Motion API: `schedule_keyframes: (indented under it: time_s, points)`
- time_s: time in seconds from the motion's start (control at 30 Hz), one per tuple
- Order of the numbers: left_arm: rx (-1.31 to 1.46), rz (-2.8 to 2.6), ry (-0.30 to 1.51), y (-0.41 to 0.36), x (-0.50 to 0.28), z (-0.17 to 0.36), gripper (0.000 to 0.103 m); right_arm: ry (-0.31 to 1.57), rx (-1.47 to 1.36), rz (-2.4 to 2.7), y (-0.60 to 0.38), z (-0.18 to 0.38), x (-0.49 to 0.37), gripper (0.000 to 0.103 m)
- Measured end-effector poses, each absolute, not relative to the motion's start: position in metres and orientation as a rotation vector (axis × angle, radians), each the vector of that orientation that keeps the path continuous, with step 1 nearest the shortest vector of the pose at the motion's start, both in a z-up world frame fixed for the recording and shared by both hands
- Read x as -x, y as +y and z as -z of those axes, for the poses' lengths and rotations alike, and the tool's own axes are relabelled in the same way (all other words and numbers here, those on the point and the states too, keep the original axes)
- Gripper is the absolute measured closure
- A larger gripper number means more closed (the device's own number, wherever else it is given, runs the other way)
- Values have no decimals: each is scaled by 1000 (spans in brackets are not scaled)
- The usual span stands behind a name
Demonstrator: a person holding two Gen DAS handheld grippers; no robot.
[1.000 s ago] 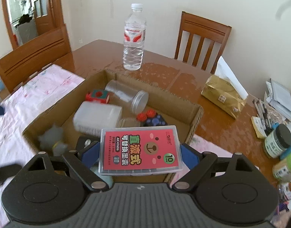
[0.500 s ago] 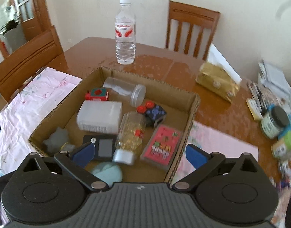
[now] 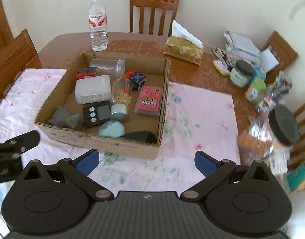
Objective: Organize rigid objects
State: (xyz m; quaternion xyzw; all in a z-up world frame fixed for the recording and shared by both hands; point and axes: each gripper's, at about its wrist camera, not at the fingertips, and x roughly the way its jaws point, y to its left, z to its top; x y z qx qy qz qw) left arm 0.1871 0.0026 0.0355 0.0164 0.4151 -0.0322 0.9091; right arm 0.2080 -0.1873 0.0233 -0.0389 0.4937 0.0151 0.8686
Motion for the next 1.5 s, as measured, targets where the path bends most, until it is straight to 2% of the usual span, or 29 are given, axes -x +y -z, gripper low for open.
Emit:
schedule_keyframes:
  time_s: [1.5]
  points:
    - [-64, 31, 868, 8, -181, -55, 1, 968, 29, 15, -179, -46, -190, 0]
